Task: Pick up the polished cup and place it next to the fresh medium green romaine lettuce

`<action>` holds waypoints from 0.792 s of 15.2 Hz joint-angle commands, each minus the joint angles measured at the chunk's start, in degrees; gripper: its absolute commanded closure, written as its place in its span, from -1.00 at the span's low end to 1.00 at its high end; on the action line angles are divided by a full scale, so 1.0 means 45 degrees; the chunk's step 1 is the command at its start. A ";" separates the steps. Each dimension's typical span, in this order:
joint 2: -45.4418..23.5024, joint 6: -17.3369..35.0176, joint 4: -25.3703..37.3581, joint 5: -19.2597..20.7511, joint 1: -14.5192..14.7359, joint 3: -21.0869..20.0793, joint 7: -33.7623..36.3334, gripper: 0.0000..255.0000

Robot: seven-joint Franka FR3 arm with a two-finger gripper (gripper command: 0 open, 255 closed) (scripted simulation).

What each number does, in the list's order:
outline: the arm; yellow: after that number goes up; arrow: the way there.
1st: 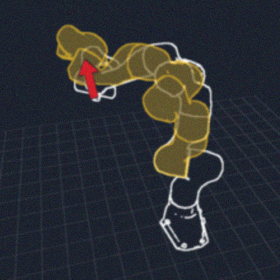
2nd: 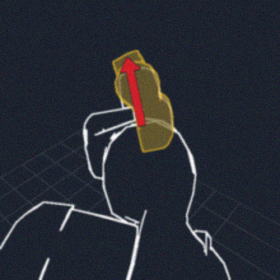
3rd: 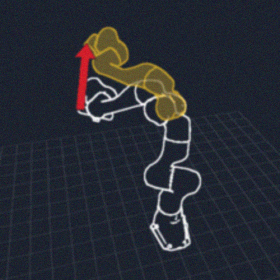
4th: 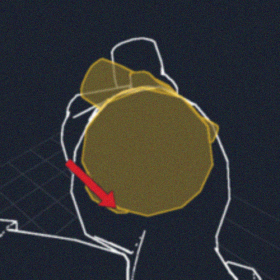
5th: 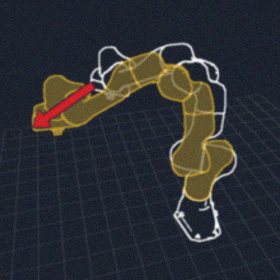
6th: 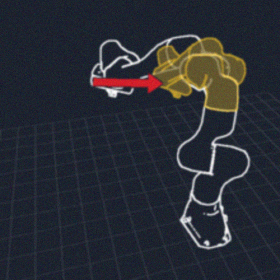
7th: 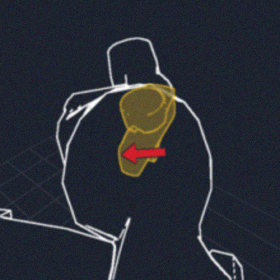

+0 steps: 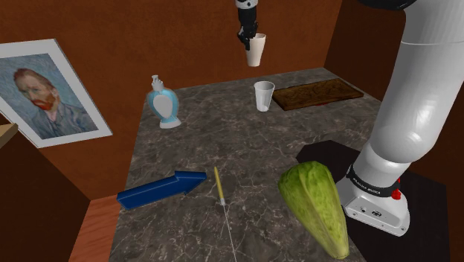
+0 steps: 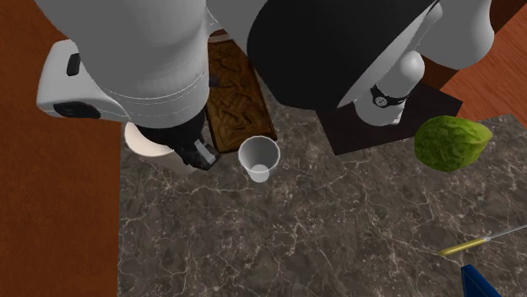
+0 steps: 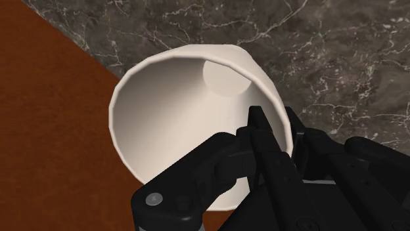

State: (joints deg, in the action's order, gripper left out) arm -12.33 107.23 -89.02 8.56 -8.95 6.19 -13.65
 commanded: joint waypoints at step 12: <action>0.2438 -0.0651 -0.1989 0.0379 0.0762 -0.0497 0.1211 1.00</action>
State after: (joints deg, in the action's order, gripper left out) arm -3.48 104.09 -95.42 9.90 -6.23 4.51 -9.61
